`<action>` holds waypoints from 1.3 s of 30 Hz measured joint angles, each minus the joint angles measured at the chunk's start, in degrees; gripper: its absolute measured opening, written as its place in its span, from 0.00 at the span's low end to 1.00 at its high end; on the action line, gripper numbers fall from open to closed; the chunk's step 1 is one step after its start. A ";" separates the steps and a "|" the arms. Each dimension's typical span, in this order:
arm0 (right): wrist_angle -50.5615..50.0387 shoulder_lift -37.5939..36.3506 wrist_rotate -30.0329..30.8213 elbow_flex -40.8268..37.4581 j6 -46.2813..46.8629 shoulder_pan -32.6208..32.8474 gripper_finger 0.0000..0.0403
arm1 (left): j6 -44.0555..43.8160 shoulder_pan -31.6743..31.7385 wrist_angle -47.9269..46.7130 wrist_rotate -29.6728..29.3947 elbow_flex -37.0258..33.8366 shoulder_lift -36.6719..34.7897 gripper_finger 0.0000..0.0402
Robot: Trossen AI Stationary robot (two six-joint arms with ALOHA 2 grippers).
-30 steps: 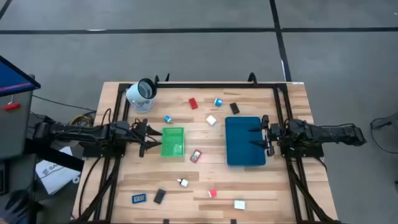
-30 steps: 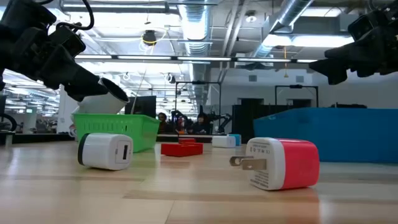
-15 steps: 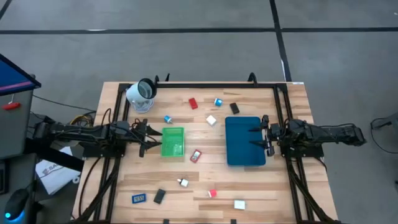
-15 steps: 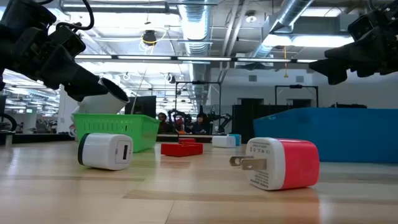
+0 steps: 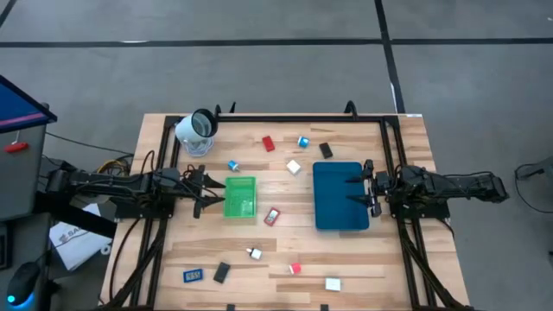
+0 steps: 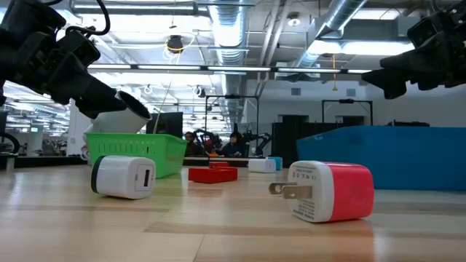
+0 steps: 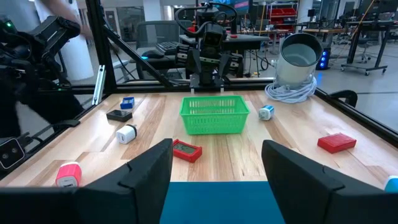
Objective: Pick & Place Office items
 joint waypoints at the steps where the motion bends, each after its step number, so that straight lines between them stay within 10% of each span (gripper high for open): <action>1: 0.00 0.00 0.02 0.00 0.00 0.00 0.59 | 0.00 0.00 0.00 0.00 0.00 0.01 0.56; 20: 0.01 0.02 0.00 0.00 0.01 0.01 0.59 | -0.14 -0.01 3.96 -4.01 0.01 0.44 0.56; 31: 0.00 0.02 0.00 0.00 0.00 0.02 0.59 | -40.46 0.00 19.87 -12.31 0.00 1.82 0.56; 39: 0.00 0.00 0.00 0.00 0.02 0.02 0.59 | -49.10 -0.25 23.53 -12.80 0.00 1.85 0.56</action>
